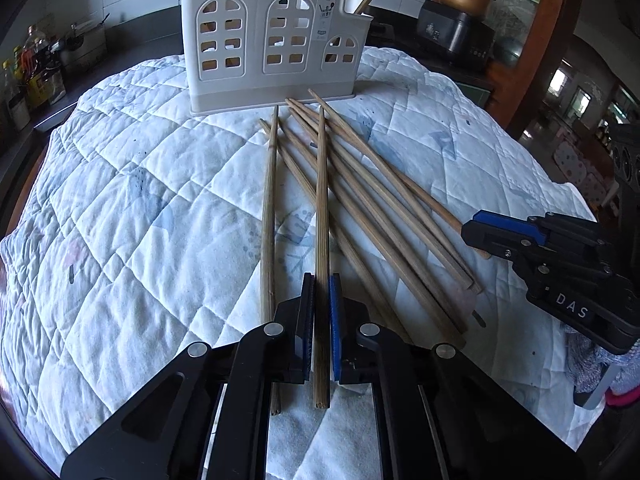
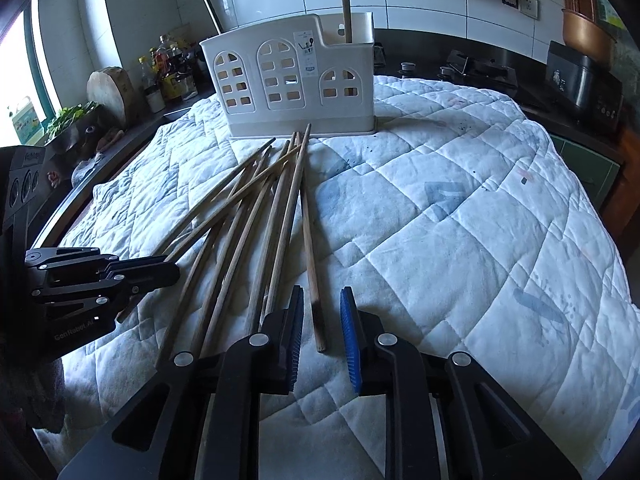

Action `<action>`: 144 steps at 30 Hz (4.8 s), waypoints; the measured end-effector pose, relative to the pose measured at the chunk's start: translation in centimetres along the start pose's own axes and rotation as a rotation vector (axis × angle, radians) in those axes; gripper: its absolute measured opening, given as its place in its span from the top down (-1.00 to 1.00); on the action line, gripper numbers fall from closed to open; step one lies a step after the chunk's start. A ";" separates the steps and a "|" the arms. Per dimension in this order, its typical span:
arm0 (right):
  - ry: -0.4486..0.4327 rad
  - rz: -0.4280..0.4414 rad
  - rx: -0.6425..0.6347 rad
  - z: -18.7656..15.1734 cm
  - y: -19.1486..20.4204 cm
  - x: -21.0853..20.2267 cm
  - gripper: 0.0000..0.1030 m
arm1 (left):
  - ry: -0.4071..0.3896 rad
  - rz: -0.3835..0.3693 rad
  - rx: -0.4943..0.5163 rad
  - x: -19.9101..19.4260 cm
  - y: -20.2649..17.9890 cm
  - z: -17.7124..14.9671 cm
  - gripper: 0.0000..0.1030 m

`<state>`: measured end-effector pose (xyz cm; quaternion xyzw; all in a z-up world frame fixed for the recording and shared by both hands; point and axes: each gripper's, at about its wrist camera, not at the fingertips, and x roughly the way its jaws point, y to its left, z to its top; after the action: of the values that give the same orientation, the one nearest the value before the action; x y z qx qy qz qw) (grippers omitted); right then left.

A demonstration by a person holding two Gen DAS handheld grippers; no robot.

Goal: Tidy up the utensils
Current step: 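Lift the chopstick with the left tool while the right tool grasps another chopstick, then carry both chopsticks over the white holder and lower them in with both tools, then open both tools to release the chopsticks into the holder, then move both tools down to the loose chopsticks and close on one each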

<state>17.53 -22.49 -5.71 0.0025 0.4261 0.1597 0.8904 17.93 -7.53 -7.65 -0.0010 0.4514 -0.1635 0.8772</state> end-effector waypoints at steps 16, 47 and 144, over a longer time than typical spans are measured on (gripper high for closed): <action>0.027 -0.025 -0.037 0.7 0.6 1.1 0.85 | -0.032 0.025 0.015 -0.8 0.0 0.5 0.89; -0.241 -0.042 -0.123 10.8 2.9 -9.3 0.86 | -0.242 -0.027 -0.011 -10.0 4.0 5.6 0.90; -0.137 0.028 -0.014 4.1 1.9 -7.0 0.55 | -0.214 -0.022 -0.071 -11.3 5.4 2.7 0.37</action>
<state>15.99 -22.15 2.45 0.0132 0.3630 0.1746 0.9152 15.51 0.44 2.14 -0.0544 0.3604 -0.1562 0.9180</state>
